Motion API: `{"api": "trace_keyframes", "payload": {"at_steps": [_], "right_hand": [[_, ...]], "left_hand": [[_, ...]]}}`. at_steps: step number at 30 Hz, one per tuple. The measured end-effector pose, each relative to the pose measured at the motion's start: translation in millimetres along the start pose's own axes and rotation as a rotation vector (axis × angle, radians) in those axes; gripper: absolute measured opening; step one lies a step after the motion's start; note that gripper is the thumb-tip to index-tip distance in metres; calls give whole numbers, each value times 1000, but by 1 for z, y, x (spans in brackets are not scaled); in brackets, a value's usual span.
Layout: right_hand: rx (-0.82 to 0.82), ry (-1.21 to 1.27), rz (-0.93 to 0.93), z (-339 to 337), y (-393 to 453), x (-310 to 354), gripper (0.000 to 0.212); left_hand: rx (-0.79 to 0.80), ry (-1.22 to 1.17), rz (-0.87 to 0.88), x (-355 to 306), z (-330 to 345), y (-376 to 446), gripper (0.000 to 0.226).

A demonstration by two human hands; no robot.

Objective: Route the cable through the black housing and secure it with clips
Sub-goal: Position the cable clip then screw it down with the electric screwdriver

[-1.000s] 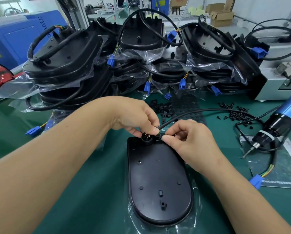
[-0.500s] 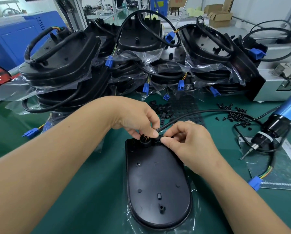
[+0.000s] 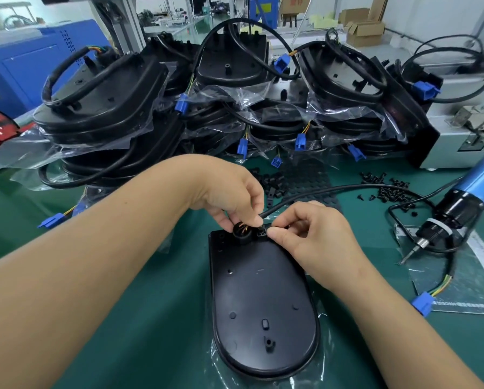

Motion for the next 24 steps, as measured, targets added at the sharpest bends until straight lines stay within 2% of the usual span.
{"api": "trace_keyframes", "payload": {"at_steps": [10,16,24], "right_hand": [[-7,-5,7,0,1,-1,14],[-2,11,15,1,0,-1,15],[-4,-5,13,1,0,-1,14]], "left_hand": [[-29,-143,-10,7,3,0,11],[13,-236,-6,13,2,0,12],[-14,-150,17,7,1,0,14]]}}
Point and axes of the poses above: each hand's wrist, its own y-axis towards the middle knuckle, its own z-axis out of the palm, x = y × z, the point moved 3 cm from there along y, towards the middle knuckle, and after that the axes turned 3 degrees about -z, right-handed, at the moved point
